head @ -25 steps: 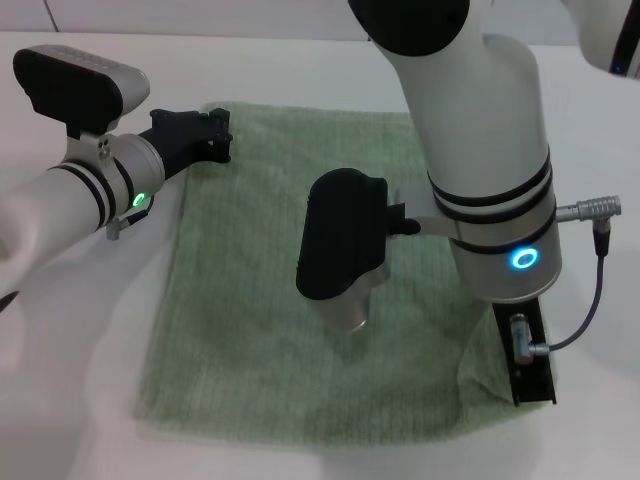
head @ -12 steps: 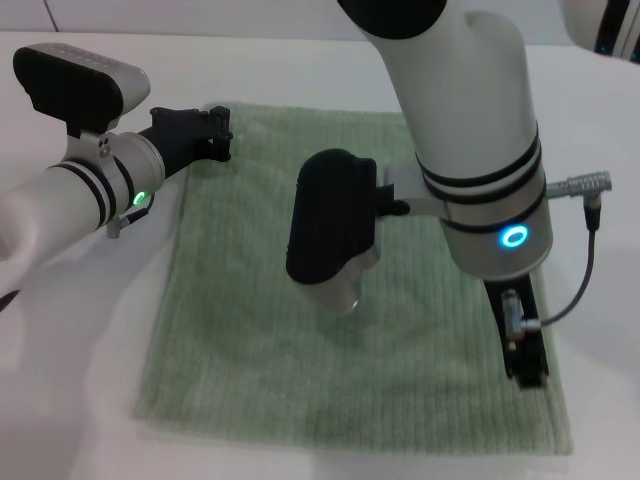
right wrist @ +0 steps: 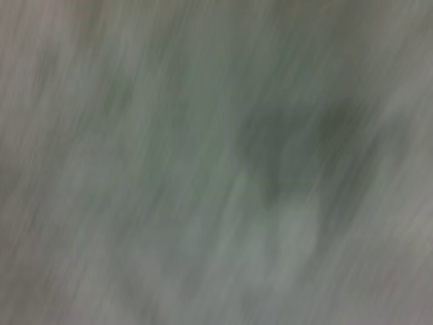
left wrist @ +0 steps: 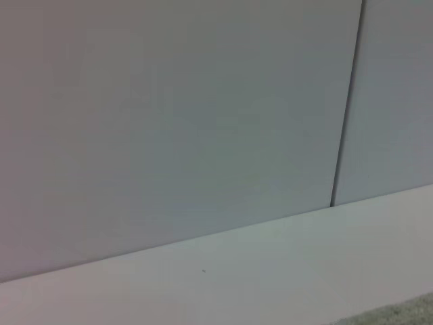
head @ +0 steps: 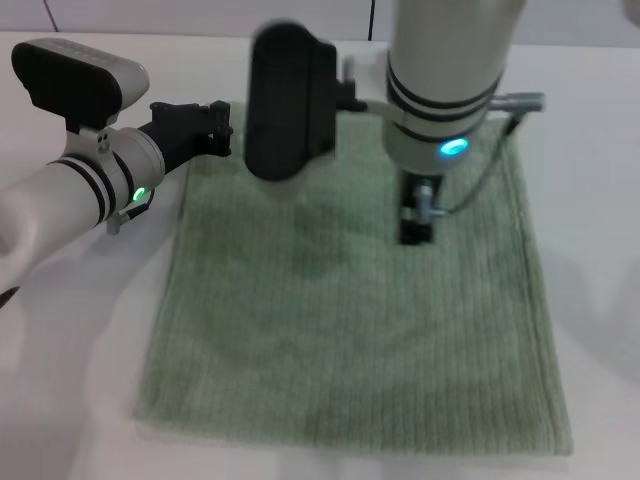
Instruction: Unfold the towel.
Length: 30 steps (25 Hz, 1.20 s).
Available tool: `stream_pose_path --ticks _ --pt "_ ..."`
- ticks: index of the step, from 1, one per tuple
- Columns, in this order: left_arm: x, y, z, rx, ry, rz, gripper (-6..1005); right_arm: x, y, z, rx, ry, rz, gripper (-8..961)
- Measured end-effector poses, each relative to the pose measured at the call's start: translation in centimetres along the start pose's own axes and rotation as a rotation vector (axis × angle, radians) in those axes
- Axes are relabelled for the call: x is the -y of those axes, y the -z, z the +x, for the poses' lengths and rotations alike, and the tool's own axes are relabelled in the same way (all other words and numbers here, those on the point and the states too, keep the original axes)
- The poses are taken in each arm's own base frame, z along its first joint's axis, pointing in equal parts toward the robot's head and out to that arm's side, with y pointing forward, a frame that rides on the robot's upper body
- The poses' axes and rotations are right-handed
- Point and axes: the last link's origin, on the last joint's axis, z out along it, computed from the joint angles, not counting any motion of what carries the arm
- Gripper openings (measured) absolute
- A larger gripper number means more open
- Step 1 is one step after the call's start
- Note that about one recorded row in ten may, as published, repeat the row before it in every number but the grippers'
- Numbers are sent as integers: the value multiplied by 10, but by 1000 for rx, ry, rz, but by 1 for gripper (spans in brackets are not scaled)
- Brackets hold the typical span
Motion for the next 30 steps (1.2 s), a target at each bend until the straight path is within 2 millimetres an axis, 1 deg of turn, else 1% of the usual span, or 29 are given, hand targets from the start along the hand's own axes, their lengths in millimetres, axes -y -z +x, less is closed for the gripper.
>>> stream_pose_path --ticks 2,3,4,7,8,9,10,12,13,15,17,18,19,23,24,27,28,30 --pt "0 0 0 0 0 0 -2 6 1 -7 118 -6 56 330" --pt "1 0 0 1 0 1 -2 12 -1 -10 211 -17 117 329" --pt "1 0 0 1 0 1 -2 12 -1 -10 211 -17 117 329" --pt "1 1 -3 7 1 3 -2 19 -1 -16 368 -44 209 328" --pt "1 1 -3 7 1 3 -2 23 1 -18 458 -73 247 328" --pt "1 1 -3 7 1 3 -2 23 1 -18 458 -73 247 328" --pt "3 3 -6 16 2 9 -2 26 1 -19 507 -92 270 328" --pt "3 3 -7 18 1 10 -2 30 2 -21 573 -116 304 328" --pt "3 3 -7 19 0 10 -2 36 3 -22 655 -150 353 328" --pt "3 3 -7 21 -2 9 -2 38 3 -22 684 -164 371 329" --pt "2 3 -8 23 -4 7 -2 44 5 -22 768 -200 424 329" --pt "2 3 -8 23 -5 7 -2 48 7 -22 844 -232 470 329" --pt "2 3 -8 23 -5 7 -2 48 7 -22 844 -232 470 329" --pt "1 3 -9 25 -6 5 -2 53 7 -25 1019 -288 575 329" --pt "1 3 -9 26 -6 4 -2 53 7 -25 1019 -288 575 329" --pt "1 3 -9 27 -6 4 -2 49 9 -31 1102 -274 641 328" --pt "1 3 -10 28 -4 5 -2 46 9 -33 1153 -265 684 328" --pt "1 3 -10 27 0 6 -2 45 8 -33 1179 -262 705 328"
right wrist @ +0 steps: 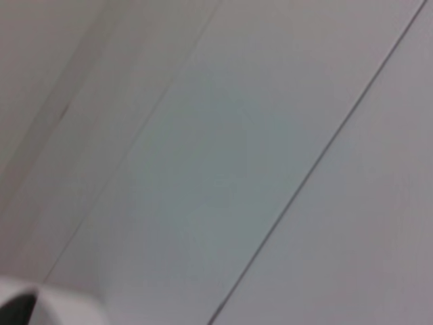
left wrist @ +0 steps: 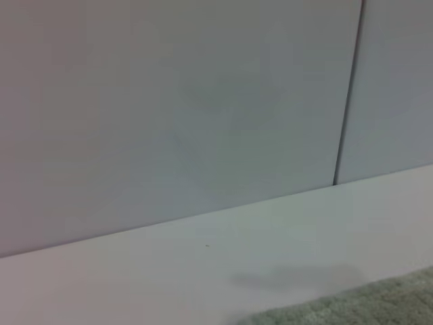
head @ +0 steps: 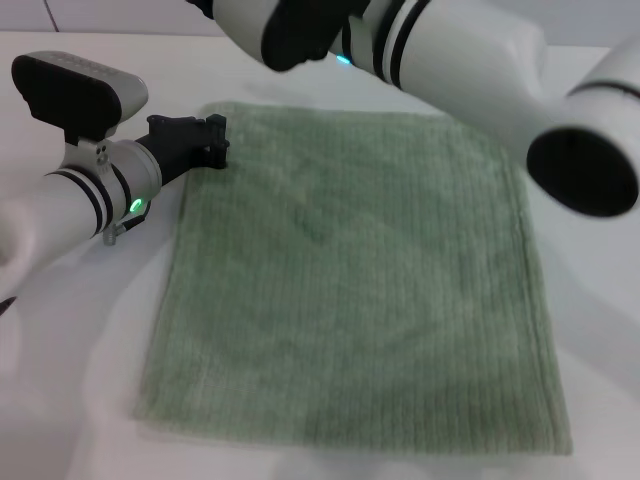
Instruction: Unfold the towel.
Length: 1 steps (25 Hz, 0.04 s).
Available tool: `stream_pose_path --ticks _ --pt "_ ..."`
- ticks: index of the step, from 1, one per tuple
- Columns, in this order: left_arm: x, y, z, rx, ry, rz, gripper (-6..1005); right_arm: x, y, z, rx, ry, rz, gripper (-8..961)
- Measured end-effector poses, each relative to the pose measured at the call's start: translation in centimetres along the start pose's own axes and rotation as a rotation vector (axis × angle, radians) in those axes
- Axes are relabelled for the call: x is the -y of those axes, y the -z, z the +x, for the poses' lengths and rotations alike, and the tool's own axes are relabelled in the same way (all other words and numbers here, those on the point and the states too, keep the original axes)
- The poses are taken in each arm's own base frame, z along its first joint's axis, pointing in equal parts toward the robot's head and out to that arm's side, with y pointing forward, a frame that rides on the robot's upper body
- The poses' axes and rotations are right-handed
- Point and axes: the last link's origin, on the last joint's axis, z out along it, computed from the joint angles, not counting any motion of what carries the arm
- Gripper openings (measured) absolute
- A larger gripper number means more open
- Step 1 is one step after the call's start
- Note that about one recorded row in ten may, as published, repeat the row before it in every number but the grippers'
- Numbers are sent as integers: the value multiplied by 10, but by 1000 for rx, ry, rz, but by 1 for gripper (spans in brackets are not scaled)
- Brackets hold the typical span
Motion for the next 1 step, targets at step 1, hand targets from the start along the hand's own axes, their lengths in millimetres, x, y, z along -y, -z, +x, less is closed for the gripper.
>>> stream_pose_path --ticks 1 --pt "1 0 0 -1 5 3 -2 -1 1 1 34 0 21 328"
